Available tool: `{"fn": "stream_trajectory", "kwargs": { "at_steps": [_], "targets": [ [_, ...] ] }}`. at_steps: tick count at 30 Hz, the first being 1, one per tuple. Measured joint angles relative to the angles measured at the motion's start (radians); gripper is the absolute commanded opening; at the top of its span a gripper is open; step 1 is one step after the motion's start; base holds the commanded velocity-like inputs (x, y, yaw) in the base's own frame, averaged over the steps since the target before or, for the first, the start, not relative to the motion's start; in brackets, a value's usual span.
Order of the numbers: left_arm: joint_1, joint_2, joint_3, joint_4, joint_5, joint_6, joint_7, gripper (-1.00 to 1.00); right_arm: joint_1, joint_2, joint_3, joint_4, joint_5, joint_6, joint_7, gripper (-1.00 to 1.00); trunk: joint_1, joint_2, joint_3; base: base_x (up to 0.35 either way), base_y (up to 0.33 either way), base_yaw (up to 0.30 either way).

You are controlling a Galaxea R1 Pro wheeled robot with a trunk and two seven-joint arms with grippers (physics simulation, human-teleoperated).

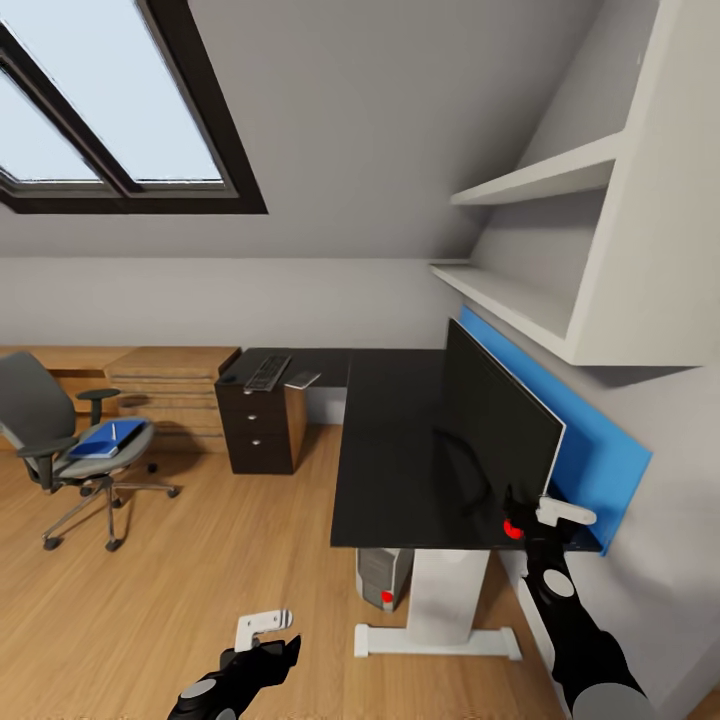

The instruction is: In the bedroom, organize the workspace by keeping the computer under the desk, ensuring the monitor is on the desk, placing the keyboard on the desk next to the monitor, placing the mouse on the desk next to the keyboard, moving the folder from the swivel chair onto the desk next to the mouse, stacking the notebook on top of the folder with the pen on top of the notebook, and positioning the swivel chair next to the desk.

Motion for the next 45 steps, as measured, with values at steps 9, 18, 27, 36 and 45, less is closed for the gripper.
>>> {"fn": "stream_trajectory", "kwargs": {
  "at_steps": [9, 18, 27, 36, 45],
  "targets": [
    [0.0, 0.0, 0.003, 0.046, 0.0, -0.001, 0.004, 1.0, 0.0, 0.003, 0.001, 0.001, -0.001, 0.001, 0.033, 1.0, 0.0, 0.0, 0.0, -0.324, 0.0, 0.0],
    [0.0, 0.0, 0.009, 0.073, -0.001, -0.003, 0.005, 1.0, 0.003, 0.068, 0.001, 0.029, -0.001, 0.008, 0.028, 1.0, 0.0, 0.0, 0.0, -0.337, 0.002, 0.0],
    [0.0, 0.002, 0.008, 0.344, 0.005, -0.247, 0.007, 1.0, 0.142, 0.101, 0.007, 0.269, -0.003, -0.023, 0.034, 1.0, -0.001, -0.001, 0.0, -0.246, 0.184, 0.0],
    [0.0, 0.001, 0.011, 0.484, 0.002, -0.357, 0.004, 1.0, 0.144, 0.106, 0.005, 0.673, -0.003, -0.33, 0.04, 1.0, -0.001, 0.0, -0.001, 0.054, 0.326, 0.131],
    [0.0, -0.002, 0.007, 0.499, 0.0, -0.418, 0.004, 1.0, 0.144, 0.12, 0.005, 0.707, -0.001, -0.373, 0.041, 1.0, -0.001, 0.0, -0.004, 0.222, 0.276, 0.1]
  ]
}}
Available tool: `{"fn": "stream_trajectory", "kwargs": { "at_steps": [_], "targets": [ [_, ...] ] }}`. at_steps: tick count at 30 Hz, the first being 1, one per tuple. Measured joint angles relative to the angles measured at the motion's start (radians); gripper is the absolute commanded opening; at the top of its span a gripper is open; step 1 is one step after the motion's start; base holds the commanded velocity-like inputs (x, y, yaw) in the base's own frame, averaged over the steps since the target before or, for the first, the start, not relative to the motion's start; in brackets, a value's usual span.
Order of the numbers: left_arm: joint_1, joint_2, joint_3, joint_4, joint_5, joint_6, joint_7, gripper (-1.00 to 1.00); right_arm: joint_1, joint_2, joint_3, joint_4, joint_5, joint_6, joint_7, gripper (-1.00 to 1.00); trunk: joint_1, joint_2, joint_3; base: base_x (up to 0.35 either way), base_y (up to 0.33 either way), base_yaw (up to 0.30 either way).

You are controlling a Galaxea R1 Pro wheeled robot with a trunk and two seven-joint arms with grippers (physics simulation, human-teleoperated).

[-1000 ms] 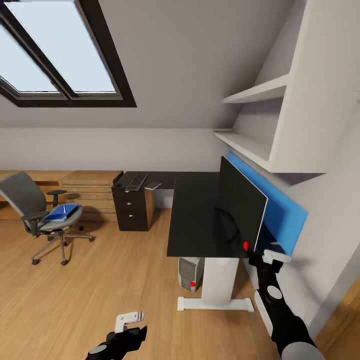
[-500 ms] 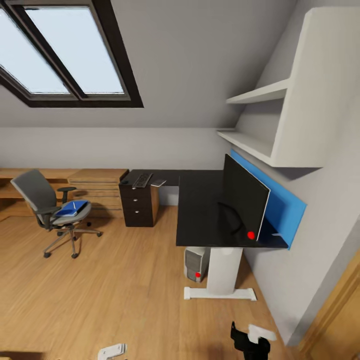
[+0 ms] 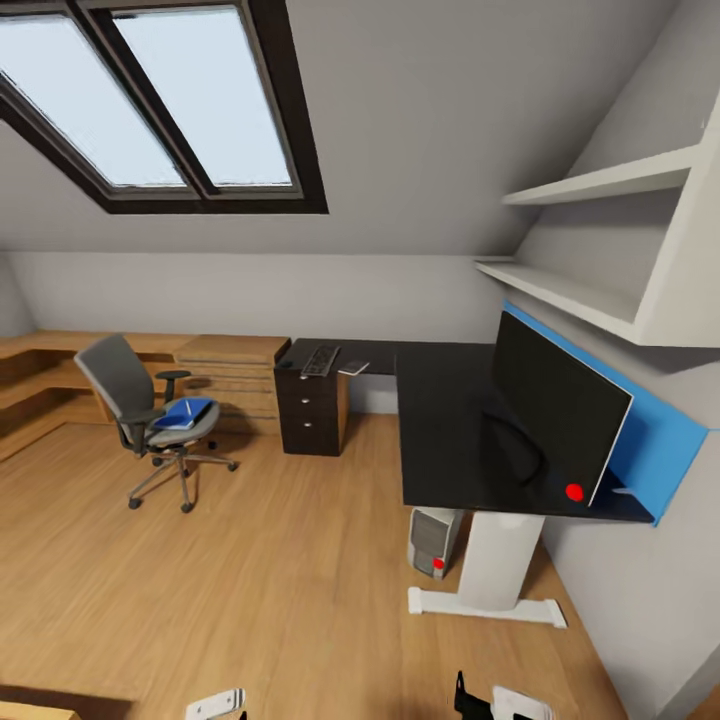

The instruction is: In the bedroom, organize the workspace by keeping the computer under the desk, ensuring the monitor is on the desk, placing the keyboard on the desk next to the monitor, placing the mouse on the desk next to the keyboard, moving the folder from the swivel chair onto the desk next to the mouse, stacking the notebook on top of the folder with the pen on top of the notebook, and positioning the swivel chair next to the desk.

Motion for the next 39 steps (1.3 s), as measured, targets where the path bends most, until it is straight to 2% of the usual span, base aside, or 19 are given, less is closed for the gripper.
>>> {"fn": "stream_trajectory", "kwargs": {
  "at_steps": [7, 13, 17, 29, 39],
  "targets": [
    [0.0, -0.011, -0.003, 0.029, 0.001, -0.001, -0.001, 1.0, 0.0, 0.018, 0.001, 0.004, 0.003, -0.006, 0.0, 1.0, 0.0, 0.0, 0.0, 0.259, 0.245, 0.007],
    [0.0, -0.065, -0.006, 0.084, -0.003, -0.002, -0.003, 1.0, 0.0, 0.019, 0.002, 0.005, 0.004, -0.007, 0.0, 1.0, 0.0, 0.0, 0.0, 0.248, 0.263, 0.001],
    [0.0, -0.079, -0.008, 0.101, -0.004, -0.002, -0.003, 1.0, 0.0, 0.02, 0.003, 0.011, 0.006, -0.007, 0.001, 1.0, 0.0, 0.0, 0.0, 0.243, 0.269, 0.0],
    [0.0, -0.082, -0.008, 0.105, -0.003, -0.002, -0.003, 1.0, 0.0, 0.02, 0.018, 0.02, 0.03, -0.007, 0.002, 1.0, 0.0, 0.0, 0.0, 0.242, 0.269, -0.002],
    [0.0, -0.083, -0.009, 0.105, -0.002, -0.002, -0.004, 1.0, 0.0, 0.019, 0.019, 0.02, 0.031, -0.007, 0.002, 1.0, 0.0, 0.0, -0.001, 0.244, 0.268, -0.161]
  ]
}}
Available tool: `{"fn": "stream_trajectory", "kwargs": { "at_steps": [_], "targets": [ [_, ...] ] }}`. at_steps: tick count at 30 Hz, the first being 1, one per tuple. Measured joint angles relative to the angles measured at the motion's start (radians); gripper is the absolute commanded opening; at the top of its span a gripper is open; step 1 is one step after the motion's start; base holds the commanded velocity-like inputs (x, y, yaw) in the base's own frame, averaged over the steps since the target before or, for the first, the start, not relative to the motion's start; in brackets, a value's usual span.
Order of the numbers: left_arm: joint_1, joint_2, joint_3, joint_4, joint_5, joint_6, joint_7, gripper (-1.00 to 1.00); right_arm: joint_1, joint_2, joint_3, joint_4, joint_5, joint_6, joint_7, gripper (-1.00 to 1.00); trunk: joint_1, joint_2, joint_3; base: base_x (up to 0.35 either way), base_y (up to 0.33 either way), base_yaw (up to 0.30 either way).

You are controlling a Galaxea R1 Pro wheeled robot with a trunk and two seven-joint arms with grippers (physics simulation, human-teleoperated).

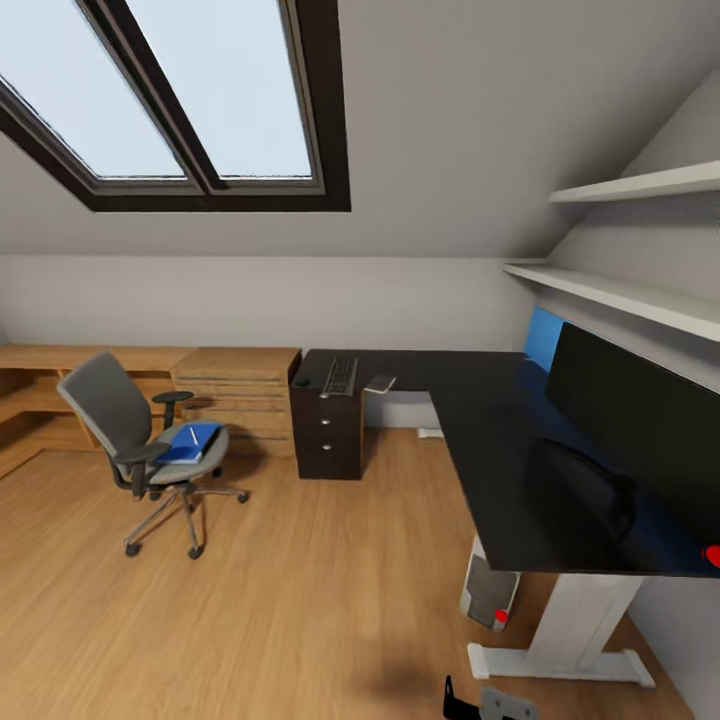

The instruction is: In the bedroom, organize the workspace by keeping the computer under the desk, ensuring the monitor is on the desk, placing the keyboard on the desk next to the monitor, placing the mouse on the desk next to the keyboard, moving the folder from the swivel chair onto the desk next to the mouse, stacking the notebook on top of the folder with the pen on top of the notebook, and positioning the swivel chair next to the desk.

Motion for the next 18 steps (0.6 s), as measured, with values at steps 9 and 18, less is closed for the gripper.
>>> {"fn": "stream_trajectory", "kwargs": {
  "at_steps": [9, 18],
  "targets": [
    [0.0, 0.0, 0.0, 0.019, -0.001, 0.0, 0.002, 1.0, 0.0, 0.001, 0.0, 0.0, 0.0, 0.0, 0.0, 1.0, 0.0, 0.0, 0.0, 0.288, 0.208, -0.024],
    [0.0, 0.0, 0.0, 0.027, -0.002, 0.0, 0.001, 1.0, 0.0, 0.001, 0.0, 0.002, 0.0, 0.0, 0.0, 1.0, 0.0, 0.0, 0.0, 0.316, 0.149, -0.001]
  ]
}}
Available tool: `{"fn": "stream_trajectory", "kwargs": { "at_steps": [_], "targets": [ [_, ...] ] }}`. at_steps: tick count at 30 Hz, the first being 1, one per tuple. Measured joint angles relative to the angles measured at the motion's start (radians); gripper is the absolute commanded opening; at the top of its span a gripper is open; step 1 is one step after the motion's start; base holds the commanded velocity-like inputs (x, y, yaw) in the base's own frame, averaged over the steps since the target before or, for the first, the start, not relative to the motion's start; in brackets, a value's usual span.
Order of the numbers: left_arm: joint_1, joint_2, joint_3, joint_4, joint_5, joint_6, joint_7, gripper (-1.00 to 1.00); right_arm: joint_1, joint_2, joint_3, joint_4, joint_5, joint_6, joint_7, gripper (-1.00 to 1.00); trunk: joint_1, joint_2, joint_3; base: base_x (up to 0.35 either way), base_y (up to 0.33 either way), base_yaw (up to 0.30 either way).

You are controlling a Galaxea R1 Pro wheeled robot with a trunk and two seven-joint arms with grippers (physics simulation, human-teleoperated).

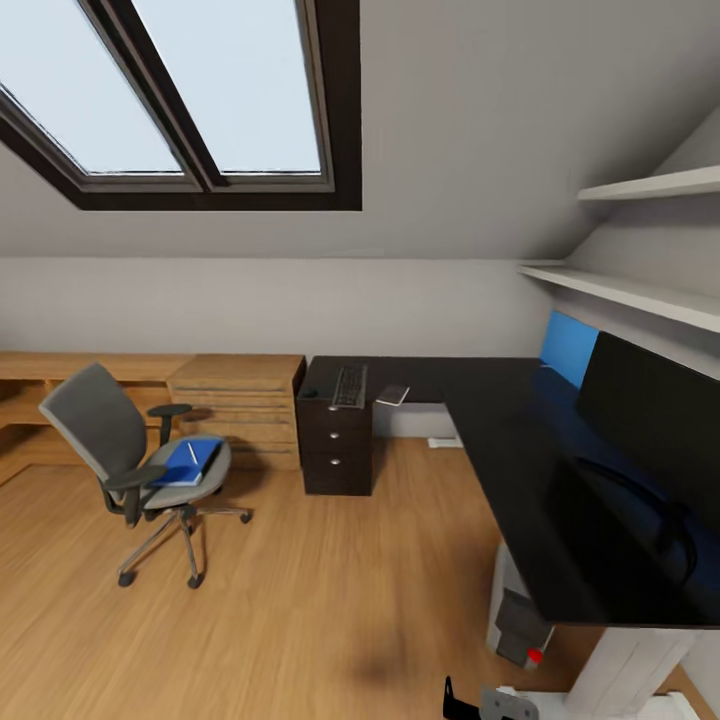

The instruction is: In the bedroom, organize the workspace by keeping the computer under the desk, ensuring the monitor is on the desk, placing the keyboard on the desk next to the monitor, placing the mouse on the desk next to the keyboard, moving the folder from the swivel chair onto the desk next to the mouse, stacking the notebook on top of the folder with the pen on top of the notebook, and positioning the swivel chair next to the desk.

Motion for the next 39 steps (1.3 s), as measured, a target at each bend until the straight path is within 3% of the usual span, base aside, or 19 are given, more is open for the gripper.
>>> {"fn": "stream_trajectory", "kwargs": {
  "at_steps": [15, 22, 28, 31, 39],
  "targets": [
    [0.0, -0.001, 0.0, 0.014, 0.0, 0.0, -0.001, 1.0, 0.0, -0.001, 0.007, 0.0, 0.001, 0.0, 0.0, 1.0, 0.0, 0.0, 0.0, 0.328, 0.074, 0.0],
    [0.0, -0.005, -0.001, 0.014, 0.001, 0.0, -0.001, 1.0, 0.0, -0.001, 0.082, 0.016, 0.001, 0.002, -0.002, 1.0, 0.0, 0.0, 0.0, 0.334, 0.004, 0.0],
    [0.0, -0.007, -0.001, 0.015, 0.001, 0.0, -0.001, 1.0, 0.0, -0.002, 0.184, 0.047, 0.0, 0.0, 0.003, 1.0, 0.0, 0.0, 0.0, 0.335, 0.0, 0.0],
    [0.0, -0.008, -0.001, 0.014, 0.001, 0.0, -0.001, 1.0, 0.0, 0.0, 0.202, 0.05, -0.001, 0.0, 0.005, 1.0, 0.0, 0.0, 0.0, 0.335, 0.002, 0.0],
    [0.0, -0.008, -0.001, 0.015, 0.001, 0.0, -0.002, 1.0, 0.0, 0.0, 0.204, 0.051, -0.001, 0.0, 0.005, 1.0, 0.0, 0.0, 0.0, 0.335, 0.076, 0.0]
  ]
}}
